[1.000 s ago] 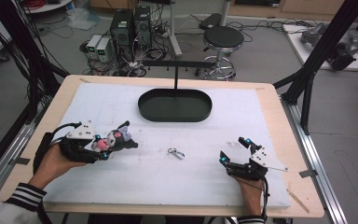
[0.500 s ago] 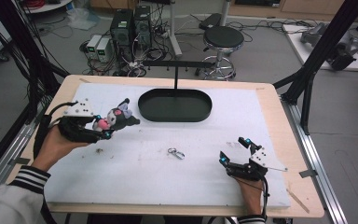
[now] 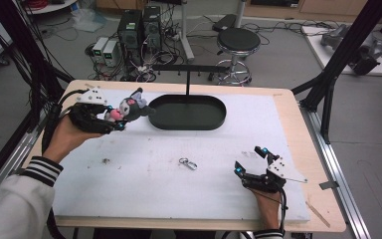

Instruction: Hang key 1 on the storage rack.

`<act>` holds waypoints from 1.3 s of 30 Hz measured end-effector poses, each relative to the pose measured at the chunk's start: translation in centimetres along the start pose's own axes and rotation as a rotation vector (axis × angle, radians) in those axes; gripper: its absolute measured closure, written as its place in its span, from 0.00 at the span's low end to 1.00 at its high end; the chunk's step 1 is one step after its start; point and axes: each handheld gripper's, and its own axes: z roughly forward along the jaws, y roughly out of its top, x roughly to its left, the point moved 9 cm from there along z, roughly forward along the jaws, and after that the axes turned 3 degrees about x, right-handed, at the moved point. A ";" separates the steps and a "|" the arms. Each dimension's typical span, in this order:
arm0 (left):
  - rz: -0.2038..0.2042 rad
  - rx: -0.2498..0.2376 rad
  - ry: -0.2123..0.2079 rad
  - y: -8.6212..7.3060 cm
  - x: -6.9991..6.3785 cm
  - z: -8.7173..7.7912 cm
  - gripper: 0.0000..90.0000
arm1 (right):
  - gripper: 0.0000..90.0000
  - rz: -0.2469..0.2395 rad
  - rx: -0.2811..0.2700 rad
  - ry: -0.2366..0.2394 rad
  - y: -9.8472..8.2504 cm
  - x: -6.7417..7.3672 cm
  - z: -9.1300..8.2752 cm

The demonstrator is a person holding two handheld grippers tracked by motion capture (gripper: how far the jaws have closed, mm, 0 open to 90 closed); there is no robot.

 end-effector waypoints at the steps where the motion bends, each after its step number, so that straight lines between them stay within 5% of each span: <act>1: -0.004 -0.002 -0.003 0.3 0.1 0.1 0.57 | 0.11 0.003 0.000 0.001 0.0 0.0 0.0; 18: -0.068 0.004 0.069 4.0 3.2 1.8 0.58 | 0.11 0.005 -0.002 0.001 0.0 -0.1 0.0; 39: -0.154 0.053 0.138 6.4 6.0 3.2 0.59 | 0.11 0.008 -0.001 -0.001 0.0 0.0 0.0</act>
